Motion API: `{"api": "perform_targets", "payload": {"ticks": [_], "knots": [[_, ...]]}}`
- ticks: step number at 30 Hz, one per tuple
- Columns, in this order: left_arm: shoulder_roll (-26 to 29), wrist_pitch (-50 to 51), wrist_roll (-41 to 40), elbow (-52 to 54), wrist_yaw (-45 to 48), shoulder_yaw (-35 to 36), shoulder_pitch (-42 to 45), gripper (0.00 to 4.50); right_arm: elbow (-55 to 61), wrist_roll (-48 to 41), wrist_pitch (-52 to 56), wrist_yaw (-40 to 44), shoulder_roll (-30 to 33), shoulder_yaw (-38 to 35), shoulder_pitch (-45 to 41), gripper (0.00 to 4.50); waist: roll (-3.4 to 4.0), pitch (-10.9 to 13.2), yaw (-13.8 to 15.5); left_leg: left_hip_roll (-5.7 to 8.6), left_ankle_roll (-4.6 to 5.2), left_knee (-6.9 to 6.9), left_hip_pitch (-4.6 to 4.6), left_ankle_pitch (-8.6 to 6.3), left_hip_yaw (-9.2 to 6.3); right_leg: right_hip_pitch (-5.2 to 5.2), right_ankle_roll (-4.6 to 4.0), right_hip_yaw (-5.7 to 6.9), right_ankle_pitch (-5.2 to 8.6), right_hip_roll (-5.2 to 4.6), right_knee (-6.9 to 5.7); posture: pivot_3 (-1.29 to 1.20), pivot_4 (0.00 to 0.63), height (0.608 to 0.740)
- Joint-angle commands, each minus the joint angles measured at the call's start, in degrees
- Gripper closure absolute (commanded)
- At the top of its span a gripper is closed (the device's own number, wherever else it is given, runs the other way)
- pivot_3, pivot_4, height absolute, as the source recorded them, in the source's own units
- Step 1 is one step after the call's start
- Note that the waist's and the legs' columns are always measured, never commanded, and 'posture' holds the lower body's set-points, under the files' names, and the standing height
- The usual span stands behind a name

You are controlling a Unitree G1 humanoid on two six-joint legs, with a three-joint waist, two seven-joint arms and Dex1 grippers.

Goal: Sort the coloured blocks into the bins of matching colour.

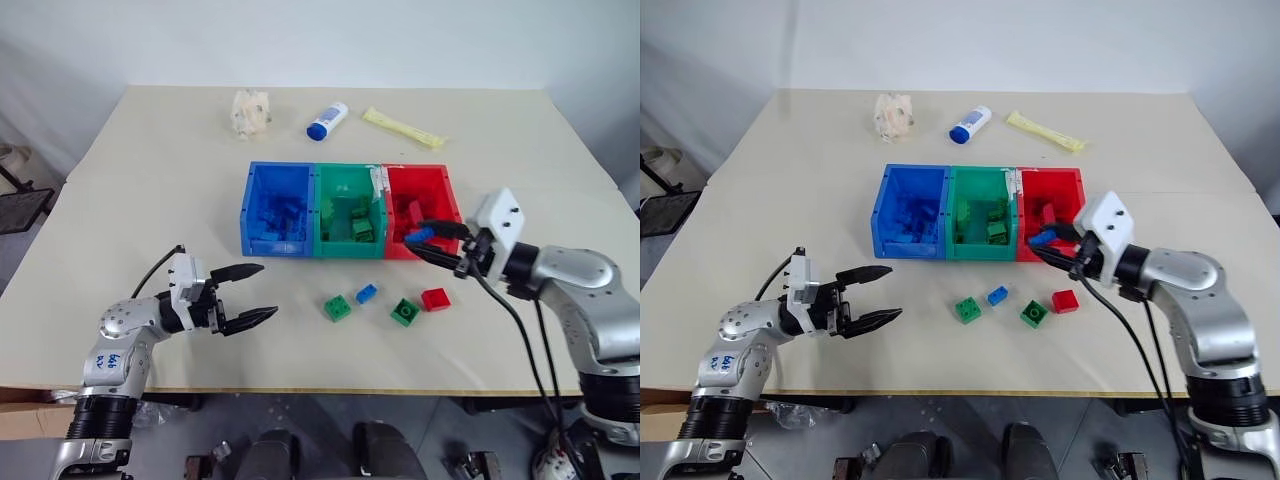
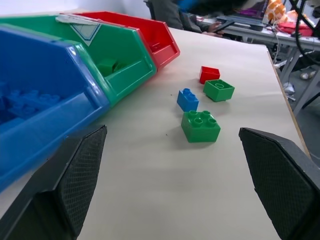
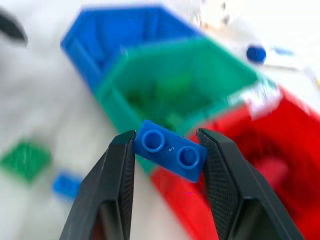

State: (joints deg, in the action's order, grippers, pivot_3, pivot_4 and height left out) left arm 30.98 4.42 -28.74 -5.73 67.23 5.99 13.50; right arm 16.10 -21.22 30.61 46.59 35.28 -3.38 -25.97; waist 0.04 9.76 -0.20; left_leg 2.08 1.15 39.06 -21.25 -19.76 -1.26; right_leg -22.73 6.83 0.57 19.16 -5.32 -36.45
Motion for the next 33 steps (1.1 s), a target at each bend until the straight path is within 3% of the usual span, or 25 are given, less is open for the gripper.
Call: {"api": "perform_targets", "payload": {"ticks": [1, 10, 15, 16, 21, 23, 29, 33], "knots": [[-0.05, -1.96, 0.38, -0.21, 0.83, 0.11, 0.37, 0.00, -1.53, 1.75, -1.31, -3.38, -3.79, 3.36, -3.52, 2.97, 0.00, 0.00, -0.04, 0.01, 0.00, 0.00, 0.00, 0.00, 0.00, -0.01, 0.00, 0.00, 0.00, 0.00, -0.03, 0.00, 0.150, 0.740], [0.03, -2.46, -0.16, 3.69, -1.79, 1.80, -3.41, 0.00, -14.21, 5.61, -9.79, -1.62, -13.39, 11.99, -12.64, 2.97, 0.00, 0.00, -0.38, 0.07, 0.02, -0.01, -0.04, 0.00, -0.03, -0.06, 0.00, 0.11, 0.00, -0.04, -0.10, 0.00, 0.150, 0.740], [-0.07, -2.58, -0.38, 6.79, -3.98, 2.95, -6.65, 0.00, -28.55, 8.54, -19.26, -1.09, -21.51, 14.61, -20.46, 2.97, 0.00, 0.00, -1.52, 0.06, 0.02, -0.02, -0.03, 0.00, -0.05, -0.09, 0.00, 0.16, 0.00, -0.04, -0.42, 0.00, 0.150, 0.740], [-0.13, -2.64, -0.41, 7.36, -4.36, 3.14, -7.26, 0.00, -32.18, 9.32, -22.05, -1.29, -23.45, 14.92, -22.39, 2.24, 0.00, 0.00, -1.80, 0.07, 0.01, -0.01, -0.02, 0.00, -0.05, -0.09, 0.00, 0.16, 0.00, -0.04, -0.43, 0.00, 0.150, 0.740], [-0.42, -2.89, -0.44, 8.74, -6.01, 3.86, -8.47, 0.00, -44.89, 10.89, -38.45, -3.69, -31.75, 12.47, -26.94, 0.55, 0.02, 0.01, -2.47, 0.05, -0.04, -0.09, -0.02, 0.03, -0.04, -0.24, -0.01, 0.28, 0.00, -0.04, -0.58, 0.00, 0.150, 0.740], [-0.58, -3.01, -0.49, 8.70, -6.34, 3.93, -8.43, 0.00, -45.04, 11.80, -39.78, -2.95, -31.50, 13.11, -25.58, 0.03, 0.02, 0.01, -2.24, 0.09, -0.03, -0.10, -0.03, 0.03, -0.14, -0.23, -0.01, 0.41, 0.00, -0.11, -0.62, 0.00, 0.150, 0.740], [-1.05, -3.28, -0.04, 7.48, -6.27, 3.07, -7.24, 0.00, -37.55, 10.89, -37.22, 1.45, -25.54, 12.83, -19.94, 0.03, 0.03, 0.02, -1.52, 0.26, 0.08, -0.02, -0.04, -0.03, -0.36, -0.04, -0.09, 0.55, -0.06, -0.24, -0.52, 0.00, 0.150, 0.740], [-1.64, -3.31, 0.08, 5.89, -5.36, 2.00, -5.39, 0.00, -26.98, 7.76, -29.99, 6.80, -17.10, 11.62, -14.29, 0.03, 0.06, 0.04, -1.40, 0.19, 0.04, -0.04, -0.07, -0.01, -0.36, -0.04, -0.09, 0.60, -0.06, -0.19, -0.44, 0.00, 0.150, 0.740]]}}
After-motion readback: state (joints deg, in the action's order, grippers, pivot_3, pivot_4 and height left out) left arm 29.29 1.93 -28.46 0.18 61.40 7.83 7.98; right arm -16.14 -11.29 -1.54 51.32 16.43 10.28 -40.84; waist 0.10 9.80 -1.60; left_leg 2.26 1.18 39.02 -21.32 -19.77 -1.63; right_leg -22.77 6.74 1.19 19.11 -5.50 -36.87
